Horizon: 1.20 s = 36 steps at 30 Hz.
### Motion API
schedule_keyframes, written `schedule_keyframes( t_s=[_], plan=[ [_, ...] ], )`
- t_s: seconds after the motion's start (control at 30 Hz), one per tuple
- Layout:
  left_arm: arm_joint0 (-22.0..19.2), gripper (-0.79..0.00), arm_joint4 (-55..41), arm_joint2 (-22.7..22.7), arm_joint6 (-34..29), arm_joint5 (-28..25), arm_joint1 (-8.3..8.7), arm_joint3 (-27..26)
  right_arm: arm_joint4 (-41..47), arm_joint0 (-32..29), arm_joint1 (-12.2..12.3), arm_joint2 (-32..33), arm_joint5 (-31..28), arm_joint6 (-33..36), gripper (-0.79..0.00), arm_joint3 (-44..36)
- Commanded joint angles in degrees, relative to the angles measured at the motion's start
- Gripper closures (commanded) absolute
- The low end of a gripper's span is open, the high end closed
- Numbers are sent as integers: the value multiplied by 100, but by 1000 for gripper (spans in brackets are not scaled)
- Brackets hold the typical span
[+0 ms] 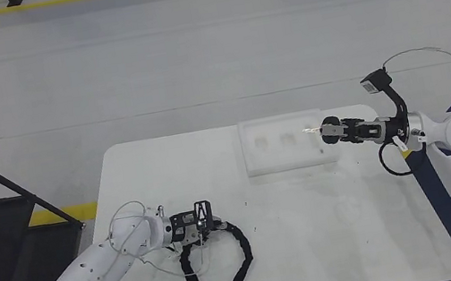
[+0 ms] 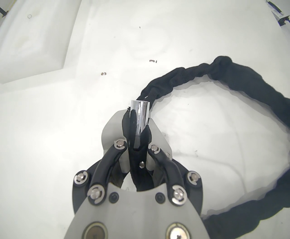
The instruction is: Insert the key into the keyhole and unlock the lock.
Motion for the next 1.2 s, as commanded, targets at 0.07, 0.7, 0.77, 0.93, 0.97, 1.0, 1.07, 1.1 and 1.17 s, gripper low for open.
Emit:
schedule_keyframes(
  t_s=[0.07,0.7,0.77,0.93,0.97,1.0,1.07,1.1,1.17],
  plan=[
    [-6,0,-153,-231,198,-225,54,-201,0,0,0,0,0,0,0,0],
    [-490,0,-724,-855,914,-945,-121,-981,-737,59,83,-65,1011,316,0,-895],
    [-566,0,-756,-837,1024,-945,-197,-985,-929,84,122,-10,1316,447,0,-1201],
    [-681,0,-744,-801,1358,-754,-375,-865,-1244,29,214,196,1940,599,0,-1950],
    [-696,0,-736,-796,1430,-705,-409,-840,-1331,12,233,236,2042,633,0,-2090],
    [-704,0,-733,-787,1510,-665,-443,-824,-1463,-3,253,281,2127,643,0,-2218],
    [-716,0,-730,-773,1675,-593,-507,-782,-1678,-53,286,351,2251,629,0,-2462],
    [-719,0,-721,-767,1759,-549,-538,-763,-1843,-79,303,390,2287,589,0,-2569],
    [-709,0,-733,-760,1937,-435,-601,-697,-2014,-159,327,436,2334,506,0,-2756]
  ],
)
